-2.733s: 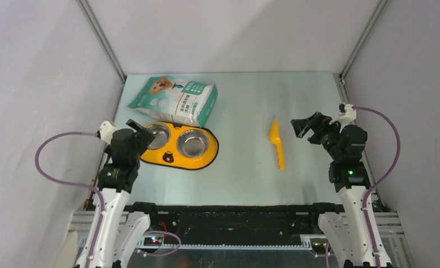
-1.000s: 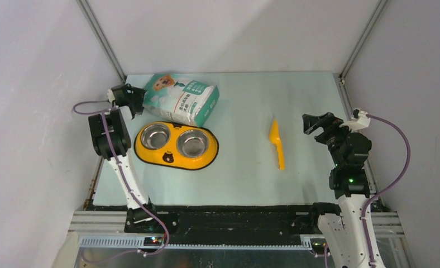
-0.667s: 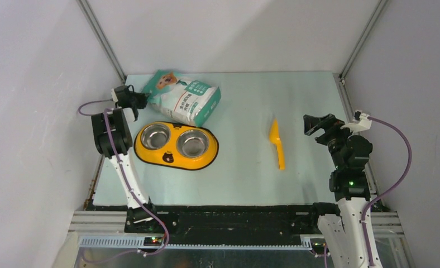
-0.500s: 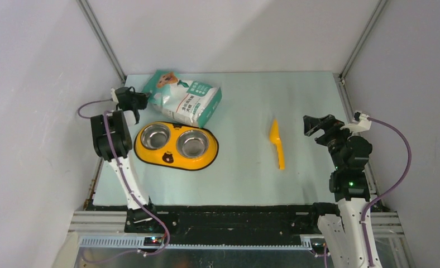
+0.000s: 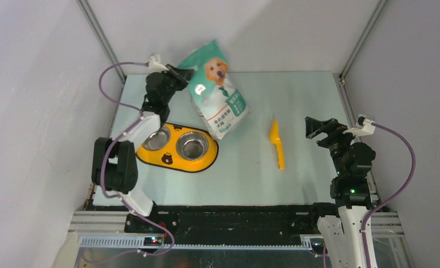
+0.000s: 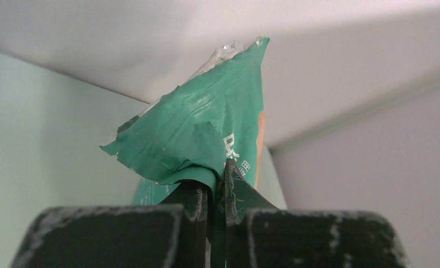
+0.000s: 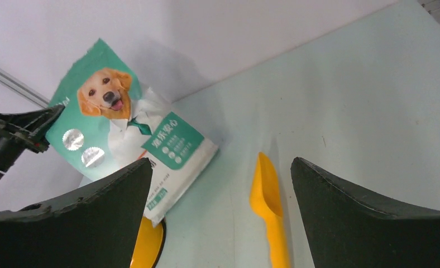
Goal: Serve the pet food
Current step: Move the pet food bag to the center of the board.
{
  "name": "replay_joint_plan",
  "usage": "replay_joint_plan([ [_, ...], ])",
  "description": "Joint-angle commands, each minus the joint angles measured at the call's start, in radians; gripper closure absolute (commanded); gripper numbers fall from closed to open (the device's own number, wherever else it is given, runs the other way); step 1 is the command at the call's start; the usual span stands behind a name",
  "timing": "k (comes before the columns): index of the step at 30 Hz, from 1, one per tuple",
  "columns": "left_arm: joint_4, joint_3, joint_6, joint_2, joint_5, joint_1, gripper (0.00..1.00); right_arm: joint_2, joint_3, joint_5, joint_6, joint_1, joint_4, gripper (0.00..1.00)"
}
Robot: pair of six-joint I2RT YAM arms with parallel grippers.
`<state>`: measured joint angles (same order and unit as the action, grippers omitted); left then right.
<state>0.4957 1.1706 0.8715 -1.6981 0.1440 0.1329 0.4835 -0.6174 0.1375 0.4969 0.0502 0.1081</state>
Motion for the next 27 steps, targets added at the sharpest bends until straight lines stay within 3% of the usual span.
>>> replay_joint_plan([
  [1, 0.056, -0.048, -0.098, 0.167, 0.166, 0.161, 1.0, -0.018, 0.011, -0.02, -0.018, 0.006, -0.004, 0.0],
  [5, -0.02, -0.089, -0.179, 0.258, 0.076, 0.297, 1.0, -0.017, 0.011, -0.014, -0.02, 0.007, 0.004, 0.0],
  [14, -0.135, -0.202, -0.298, 0.464, -0.329, 0.612, 1.0, -0.005, 0.011, 0.028, -0.007, 0.007, 0.01, 0.0],
  [22, -0.281, -0.145, -0.309, 0.521, -0.681, 0.858, 1.0, 0.015, 0.009, 0.111, 0.043, 0.008, 0.01, 0.04],
  [27, -0.306, -0.079, -0.349, 0.516, -0.795, 0.99, 1.0, 0.098, 0.008, 0.251, 0.12, 0.008, -0.04, 0.08],
])
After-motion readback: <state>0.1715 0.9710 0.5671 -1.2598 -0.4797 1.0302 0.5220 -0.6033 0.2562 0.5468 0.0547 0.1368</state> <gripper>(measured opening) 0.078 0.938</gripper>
